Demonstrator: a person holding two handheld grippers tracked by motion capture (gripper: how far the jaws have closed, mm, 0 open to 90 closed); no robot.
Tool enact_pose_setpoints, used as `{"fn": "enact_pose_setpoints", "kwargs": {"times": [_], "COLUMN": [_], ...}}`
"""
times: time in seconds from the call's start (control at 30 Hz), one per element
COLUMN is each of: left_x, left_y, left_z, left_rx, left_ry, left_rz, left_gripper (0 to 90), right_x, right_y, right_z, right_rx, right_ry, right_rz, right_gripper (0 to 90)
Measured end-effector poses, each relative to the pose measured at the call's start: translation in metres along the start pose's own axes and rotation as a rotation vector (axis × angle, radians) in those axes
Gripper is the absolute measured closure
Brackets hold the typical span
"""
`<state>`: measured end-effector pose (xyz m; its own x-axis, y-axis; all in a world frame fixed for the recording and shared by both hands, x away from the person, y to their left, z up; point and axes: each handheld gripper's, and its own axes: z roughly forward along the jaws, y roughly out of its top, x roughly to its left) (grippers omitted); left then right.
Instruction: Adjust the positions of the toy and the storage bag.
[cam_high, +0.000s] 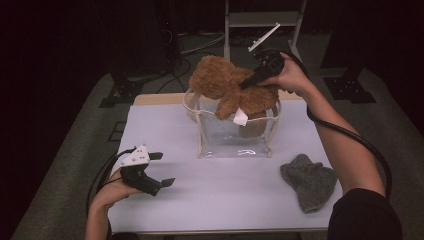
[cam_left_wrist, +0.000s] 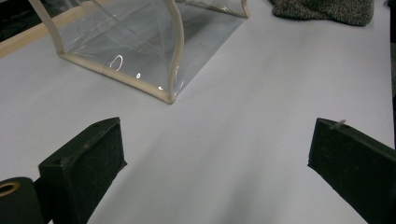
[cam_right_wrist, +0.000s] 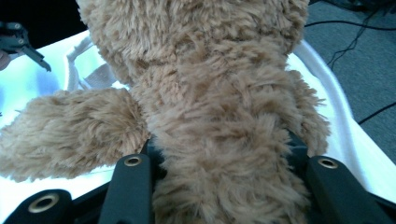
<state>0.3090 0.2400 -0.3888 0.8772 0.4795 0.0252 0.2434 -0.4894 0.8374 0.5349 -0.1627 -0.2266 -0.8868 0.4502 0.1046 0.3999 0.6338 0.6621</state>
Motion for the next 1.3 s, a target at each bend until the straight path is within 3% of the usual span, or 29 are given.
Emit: {"fn": "enact_pose_setpoints", "kwargs": {"times": [0.2, 0.53, 0.73, 0.97, 1.13, 1.3], "left_x": [0.000, -0.001, -0.001, -0.001, -0.001, -0.002], "left_y": [-0.001, 0.000, -0.001, -0.001, -0.001, -0.001], "left_z": [0.001, 0.000, 0.001, 0.001, 0.001, 0.000], "left_rx": [0.003, -0.001, 0.004, 0.000, 0.008, 0.005], "left_ry": [-0.003, -0.002, -0.005, -0.003, -0.006, -0.004], "left_rz": [-0.002, -0.001, 0.000, -0.004, 0.000, 0.000], "left_gripper": [2.8, 2.9, 2.9, 2.8, 2.8, 2.8], "right_x": [-0.008, -0.006, 0.007, 0.013, 0.012, 0.013], "right_y": [0.001, 0.002, -0.003, -0.017, -0.026, -0.024], "right_z": [-0.006, -0.001, 0.014, 0.043, 0.058, 0.056], "right_rx": [-0.021, -0.021, 0.071, 0.185, 0.229, 0.220], "right_ry": [-0.011, -0.032, -0.023, -0.007, -0.007, -0.002], "right_rz": [0.031, 0.021, -0.049, -0.057, -0.048, -0.042], "right_gripper": [52.5, 52.4, 52.6, 52.4, 49.2, 36.8]}}
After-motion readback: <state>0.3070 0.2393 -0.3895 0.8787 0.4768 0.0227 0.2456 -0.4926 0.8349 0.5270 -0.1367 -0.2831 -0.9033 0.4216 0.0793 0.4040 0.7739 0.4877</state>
